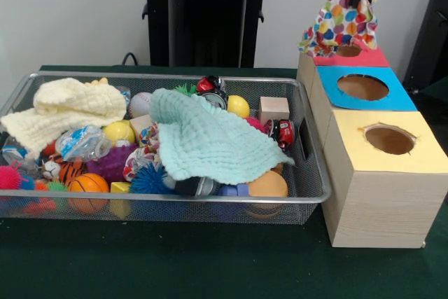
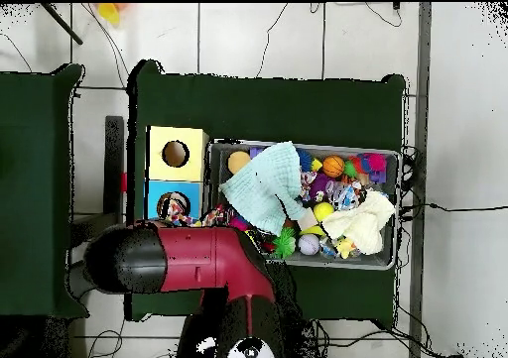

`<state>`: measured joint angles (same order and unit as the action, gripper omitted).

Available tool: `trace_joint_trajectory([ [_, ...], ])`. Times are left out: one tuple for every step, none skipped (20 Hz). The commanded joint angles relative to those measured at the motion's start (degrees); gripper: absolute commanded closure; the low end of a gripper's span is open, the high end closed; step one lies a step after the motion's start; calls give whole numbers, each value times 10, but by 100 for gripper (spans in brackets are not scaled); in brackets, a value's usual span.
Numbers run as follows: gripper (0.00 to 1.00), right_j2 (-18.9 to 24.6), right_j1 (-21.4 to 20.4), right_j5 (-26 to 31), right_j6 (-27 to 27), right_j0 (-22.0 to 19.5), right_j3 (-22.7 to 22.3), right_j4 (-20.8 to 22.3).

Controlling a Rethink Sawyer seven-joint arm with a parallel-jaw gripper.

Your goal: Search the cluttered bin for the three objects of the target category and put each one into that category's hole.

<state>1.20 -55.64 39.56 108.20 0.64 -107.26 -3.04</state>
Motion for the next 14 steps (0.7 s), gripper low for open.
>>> trace_joint_trajectory([
  [100, -12, 66, -8, 154, 12, 73, -24],
  [100, -14, 70, -6, 155, 15, 79, -26],
  [100, -15, 73, -4, 155, 18, 85, -27],
  [100, -18, 75, -2, 156, 23, 93, -27],
  [100, -21, 78, 1, 157, 27, 101, -26],
  [100, -26, 79, 4, 160, 34, 106, -25],
  [100, -29, 83, 12, 160, 37, 118, -25],
  [100, -32, 87, 20, 161, 41, 130, -25],
  [100, -31, 88, 29, 158, 40, 134, -29],
  [100, -35, 88, 35, 158, 43, 142, -29],
  [100, -34, 87, 44, 155, 43, 145, -33],
  [100, -37, 88, 54, 155, 45, 153, -33],
  [100, -40, 88, 63, 156, 47, 161, -33],
  [100, -44, 87, 69, 158, 51, 166, -33],
])
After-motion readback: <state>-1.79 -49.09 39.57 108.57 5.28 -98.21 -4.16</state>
